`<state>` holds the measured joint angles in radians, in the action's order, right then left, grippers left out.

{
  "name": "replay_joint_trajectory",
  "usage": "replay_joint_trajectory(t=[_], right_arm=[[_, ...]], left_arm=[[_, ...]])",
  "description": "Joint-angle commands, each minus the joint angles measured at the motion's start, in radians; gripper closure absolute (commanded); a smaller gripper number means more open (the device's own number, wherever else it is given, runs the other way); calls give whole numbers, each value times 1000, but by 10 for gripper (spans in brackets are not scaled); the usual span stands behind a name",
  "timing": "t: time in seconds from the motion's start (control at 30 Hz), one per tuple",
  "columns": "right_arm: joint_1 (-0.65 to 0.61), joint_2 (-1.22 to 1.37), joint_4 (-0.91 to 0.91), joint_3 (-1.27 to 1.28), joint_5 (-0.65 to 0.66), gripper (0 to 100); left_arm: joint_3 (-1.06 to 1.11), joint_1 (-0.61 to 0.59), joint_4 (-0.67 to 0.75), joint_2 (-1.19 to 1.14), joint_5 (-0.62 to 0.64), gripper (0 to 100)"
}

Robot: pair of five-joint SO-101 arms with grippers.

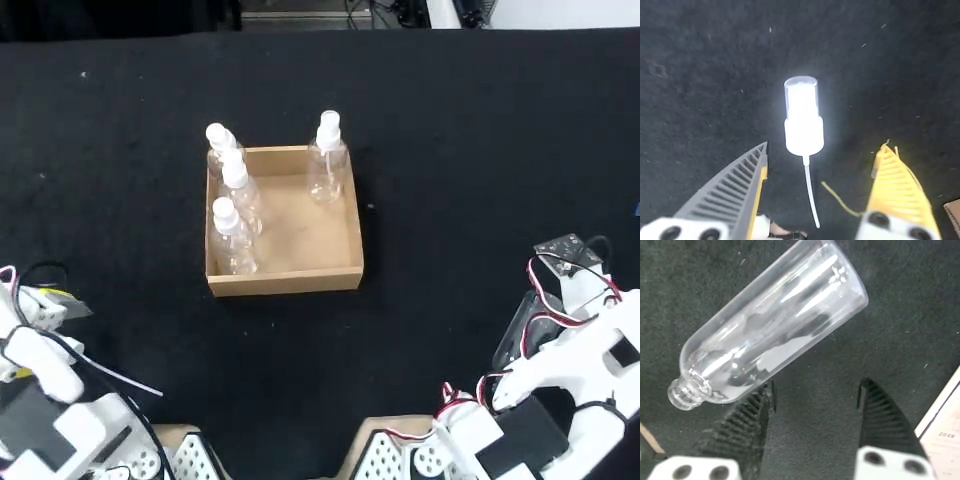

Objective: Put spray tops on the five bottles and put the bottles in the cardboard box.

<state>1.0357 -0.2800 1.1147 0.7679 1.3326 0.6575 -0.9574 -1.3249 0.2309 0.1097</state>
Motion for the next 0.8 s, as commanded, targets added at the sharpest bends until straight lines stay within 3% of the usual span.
replay_joint_trajectory(t=[0.0, 0.2, 0.3, 0.43, 0.77], right_arm=[[-6, 1, -17, -48, 3, 750], [-6, 1, -17, -50, 3, 750], [-6, 1, -17, -50, 3, 750], [-6, 1, -17, -50, 3, 750], [-6, 1, -17, -51, 3, 750]], left_arm=[[-58, -12, 0, -109, 8, 676], [-73, -16, 127, -270, 8, 676], [-94, -16, 127, -276, -17, 714], [-156, -16, 110, -276, -147, 805], [-134, -4, 81, -287, -209, 812]])
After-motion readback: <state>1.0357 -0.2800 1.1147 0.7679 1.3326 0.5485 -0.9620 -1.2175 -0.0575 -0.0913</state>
